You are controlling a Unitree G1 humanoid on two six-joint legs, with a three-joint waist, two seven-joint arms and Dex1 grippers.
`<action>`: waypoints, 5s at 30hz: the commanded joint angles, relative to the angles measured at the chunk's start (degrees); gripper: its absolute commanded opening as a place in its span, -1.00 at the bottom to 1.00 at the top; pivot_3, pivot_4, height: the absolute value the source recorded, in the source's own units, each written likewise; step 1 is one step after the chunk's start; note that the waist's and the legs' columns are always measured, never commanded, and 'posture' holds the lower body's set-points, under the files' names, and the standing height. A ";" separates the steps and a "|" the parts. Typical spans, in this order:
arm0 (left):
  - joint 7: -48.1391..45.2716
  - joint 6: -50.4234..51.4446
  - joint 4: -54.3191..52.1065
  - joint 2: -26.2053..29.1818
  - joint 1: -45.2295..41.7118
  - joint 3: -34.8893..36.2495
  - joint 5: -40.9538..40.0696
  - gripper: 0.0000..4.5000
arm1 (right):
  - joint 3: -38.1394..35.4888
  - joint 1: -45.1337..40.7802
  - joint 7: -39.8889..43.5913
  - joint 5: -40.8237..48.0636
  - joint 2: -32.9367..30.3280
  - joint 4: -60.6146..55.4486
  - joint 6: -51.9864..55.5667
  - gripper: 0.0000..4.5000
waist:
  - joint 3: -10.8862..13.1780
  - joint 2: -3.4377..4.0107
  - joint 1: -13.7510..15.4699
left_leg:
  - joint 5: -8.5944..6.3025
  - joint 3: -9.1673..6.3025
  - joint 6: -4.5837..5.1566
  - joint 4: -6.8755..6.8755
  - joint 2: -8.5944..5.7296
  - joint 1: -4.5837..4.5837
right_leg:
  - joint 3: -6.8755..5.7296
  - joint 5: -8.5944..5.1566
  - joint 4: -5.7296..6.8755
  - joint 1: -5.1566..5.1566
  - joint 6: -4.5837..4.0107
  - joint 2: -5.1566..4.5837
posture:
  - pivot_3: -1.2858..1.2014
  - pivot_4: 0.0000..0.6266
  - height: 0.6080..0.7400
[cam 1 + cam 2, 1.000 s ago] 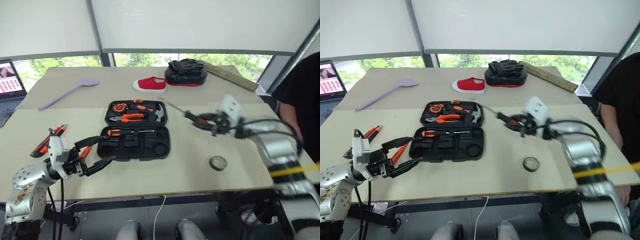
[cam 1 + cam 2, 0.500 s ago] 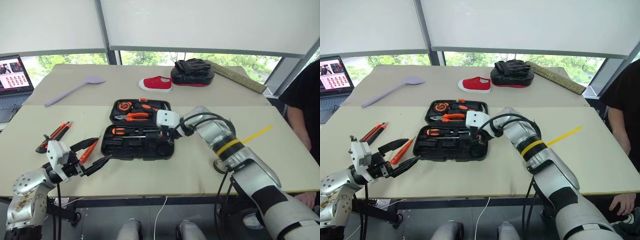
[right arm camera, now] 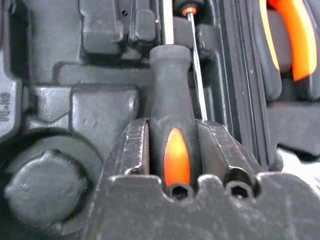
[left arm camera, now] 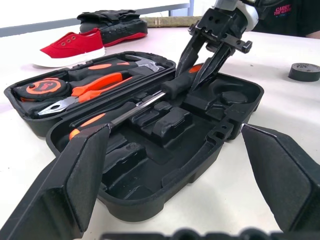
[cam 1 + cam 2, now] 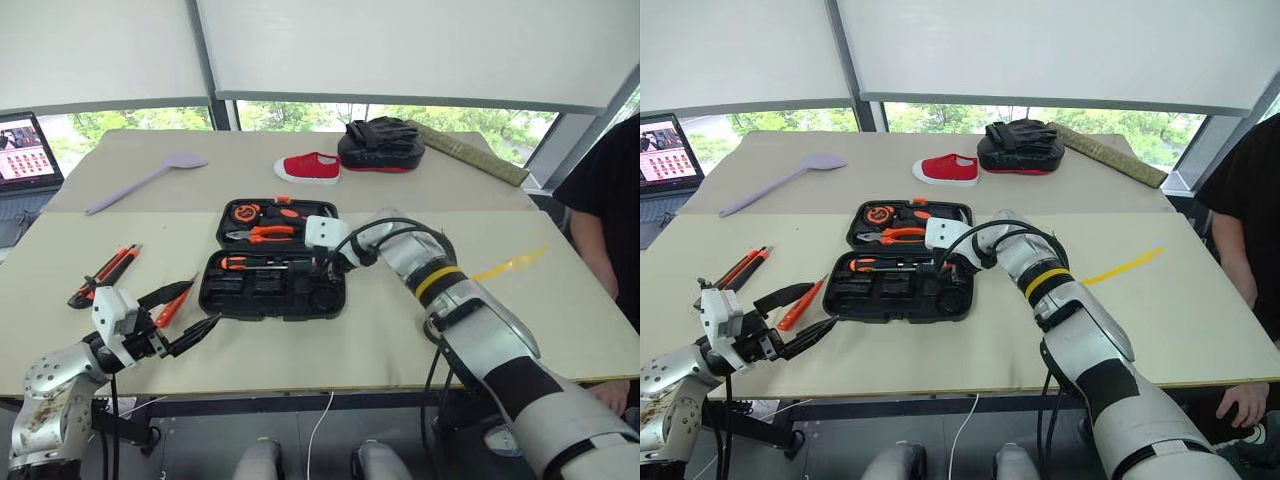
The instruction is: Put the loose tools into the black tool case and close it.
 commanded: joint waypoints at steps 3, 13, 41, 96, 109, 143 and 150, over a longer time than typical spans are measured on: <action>0.37 -1.64 -0.91 0.66 -0.33 1.30 0.05 1.00 | -11.39 -1.72 14.73 12.97 -4.51 -8.73 1.67 0.07 | 0.05 0.02 0.27 | 0.00 0.00 0.00 0.00 -0.02 -0.05 | 0.00 0.00 -0.04 0.00 0.02 -0.02 | 0.03 -0.52 1.00; 1.26 -0.92 -0.81 0.57 -1.91 0.38 0.68 1.00 | -14.81 4.11 3.23 11.92 2.01 -0.97 -6.70 -0.98 | 0.05 0.01 -0.48 | 0.00 0.04 -0.03 -0.02 0.15 0.08 | -0.04 0.02 0.00 0.03 -0.10 0.10 | 0.03 -0.52 1.00; 9.20 5.53 -2.05 2.43 12.80 17.80 -4.07 1.00 | -24.11 18.70 10.50 24.03 1.45 -23.73 -9.23 -0.32 | 0.03 0.01 -1.04 | -0.09 0.13 -0.33 -0.46 0.57 0.30 | -0.20 0.04 -0.11 -0.01 -0.32 0.25 | 0.03 -0.52 1.00; -3.82 13.68 8.84 15.17 -14.61 -4.43 4.81 -0.79 | -32.67 51.23 4.93 39.75 -21.15 -64.68 -1.11 1.00 | -0.09 -0.61 1.46 | -0.48 0.65 -0.99 -0.54 0.65 0.92 | -0.30 -0.50 -0.08 0.19 -0.59 0.13 | 0.03 -0.52 1.00; -14.63 -13.15 40.70 6.85 -48.66 -32.89 31.71 -0.79 | -34.43 55.57 2.59 39.26 -23.42 -66.89 -0.94 1.00 | -0.08 -0.63 1.43 | -0.53 0.65 -0.85 -0.07 0.73 0.44 | -0.21 -0.46 -0.09 0.08 -0.39 0.40 | 0.03 -0.52 1.00; -18.93 -26.64 56.54 7.97 -53.25 -39.03 42.85 -0.79 | -35.14 57.41 2.00 40.24 -24.65 -68.18 0.84 1.00 | -0.24 -0.36 1.10 | -0.54 0.58 -0.83 0.19 0.79 0.67 | -0.13 -0.42 0.07 0.30 -0.31 0.48 | 0.03 -0.52 1.00; -20.05 -25.93 55.73 6.73 -55.21 -40.29 44.40 -0.79 | -34.23 57.25 1.76 40.37 -24.21 -68.32 1.44 1.00 | -0.26 -0.34 1.32 | -0.54 0.58 -0.83 0.19 0.77 0.68 | -0.12 -0.42 0.07 0.32 -0.31 0.47 | 0.03 -0.52 1.00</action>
